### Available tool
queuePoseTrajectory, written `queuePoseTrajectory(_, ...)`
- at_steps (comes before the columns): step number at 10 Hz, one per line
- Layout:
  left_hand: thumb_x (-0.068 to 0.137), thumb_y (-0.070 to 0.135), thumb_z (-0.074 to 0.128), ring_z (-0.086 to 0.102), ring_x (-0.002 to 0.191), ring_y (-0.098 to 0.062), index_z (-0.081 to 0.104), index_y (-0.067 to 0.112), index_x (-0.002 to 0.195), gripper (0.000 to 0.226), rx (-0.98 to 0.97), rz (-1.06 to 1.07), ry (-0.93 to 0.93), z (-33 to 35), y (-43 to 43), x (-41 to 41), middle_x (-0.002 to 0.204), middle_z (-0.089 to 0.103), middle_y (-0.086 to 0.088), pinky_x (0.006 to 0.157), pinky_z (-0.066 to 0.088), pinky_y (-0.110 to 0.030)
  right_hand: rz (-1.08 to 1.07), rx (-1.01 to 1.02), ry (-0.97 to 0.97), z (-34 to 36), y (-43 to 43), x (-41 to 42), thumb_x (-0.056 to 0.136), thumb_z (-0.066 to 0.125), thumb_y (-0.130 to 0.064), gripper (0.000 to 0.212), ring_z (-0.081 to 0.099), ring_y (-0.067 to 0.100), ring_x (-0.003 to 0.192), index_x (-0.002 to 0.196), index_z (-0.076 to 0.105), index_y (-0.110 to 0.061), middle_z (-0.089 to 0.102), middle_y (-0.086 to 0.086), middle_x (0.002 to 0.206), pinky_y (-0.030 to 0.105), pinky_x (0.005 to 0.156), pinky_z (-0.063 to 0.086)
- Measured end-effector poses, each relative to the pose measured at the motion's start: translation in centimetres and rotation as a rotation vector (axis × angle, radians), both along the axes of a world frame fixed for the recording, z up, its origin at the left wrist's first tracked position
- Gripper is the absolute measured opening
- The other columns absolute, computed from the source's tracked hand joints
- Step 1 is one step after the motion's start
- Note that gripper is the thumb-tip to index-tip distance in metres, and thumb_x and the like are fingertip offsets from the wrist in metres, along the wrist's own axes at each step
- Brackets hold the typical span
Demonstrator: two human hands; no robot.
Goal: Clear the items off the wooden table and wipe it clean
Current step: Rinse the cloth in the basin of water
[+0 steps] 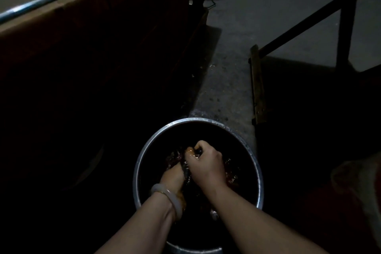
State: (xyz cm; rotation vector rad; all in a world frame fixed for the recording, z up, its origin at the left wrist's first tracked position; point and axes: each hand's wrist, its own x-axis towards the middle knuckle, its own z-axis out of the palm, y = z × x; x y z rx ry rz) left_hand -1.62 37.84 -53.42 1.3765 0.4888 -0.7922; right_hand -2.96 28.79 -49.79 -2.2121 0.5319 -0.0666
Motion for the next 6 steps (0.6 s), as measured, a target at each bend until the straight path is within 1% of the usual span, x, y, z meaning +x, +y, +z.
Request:
queuePoseTrajectory(1,0.095,0.017,0.049,0.063,0.06,-0.012,0.063,0.004,0.089,0.02,0.08,-0.028,0.029,1.0,-0.4,-0.1,0.081,0.062,-0.007,0.045,0.044,-0.011,0.045,-0.186,0.137,-1.8,-2.3,0.0,0.09,0.054,-0.039,0.021,0.06,0.026,0.082,0.078,0.047,-0.024,0.062,0.002,0.084,0.03,0.066,0.041)
queuePoseTrajectory(2,0.085,0.029,0.064,0.064,0.092,-0.032,0.057,-0.002,0.118,0.046,0.195,0.145,0.099,1.4,0.3,0.3,0.107,0.065,-0.019,0.072,0.051,-0.028,0.101,-0.303,0.217,-3.4,-4.1,-1.1,0.096,0.048,-0.043,0.025,0.055,0.026,0.106,0.114,0.047,-0.026,0.056,0.003,0.117,0.034,0.077,0.042)
queuePoseTrajectory(3,0.068,0.034,0.079,0.059,0.106,-0.039,0.037,0.007,0.14,0.088,0.209,0.247,0.143,0.0,1.3,0.6,0.124,0.057,-0.021,0.089,0.05,-0.044,0.153,-0.35,0.388,-4.4,-4.8,-2.4,0.099,0.039,-0.05,0.055,0.031,0.026,0.131,0.149,0.022,-0.035,0.033,0.004,0.145,0.044,0.104,0.033)
queuePoseTrajectory(4,0.079,0.023,0.071,0.05,0.118,-0.04,0.026,0.017,0.147,0.082,0.204,0.286,0.22,-0.1,0.7,-0.3,0.132,0.05,-0.021,0.102,0.041,-0.049,0.18,-0.258,0.56,-4.8,-3.5,-3.1,0.093,0.048,-0.055,0.069,0.018,0.03,0.137,0.151,0.014,-0.039,0.008,0.008,0.152,0.049,0.11,0.026)
queuePoseTrajectory(5,0.083,0.051,0.063,0.049,0.12,-0.037,0.032,0.023,0.145,0.075,0.126,0.265,0.235,0.0,-0.5,-1.4,0.135,0.049,-0.018,0.104,0.037,-0.046,0.074,0.113,0.536,-5.2,-1.7,-2.6,0.085,0.071,-0.028,0.054,0.044,0.02,0.111,0.133,0.048,-0.029,0.024,0.008,0.139,0.03,0.103,0.039)
queuePoseTrajectory(6,0.08,0.071,0.047,0.063,0.088,-0.035,0.063,0.007,0.106,0.071,-0.124,0.316,0.373,1.0,0.0,-1.1,0.102,0.068,-0.022,0.075,0.052,-0.043,0.073,0.304,0.344,-3.7,-0.4,-2.0,0.068,0.075,-0.021,0.029,0.061,0.018,0.087,0.094,0.065,-0.026,0.059,0.009,0.109,0.032,0.078,0.055)
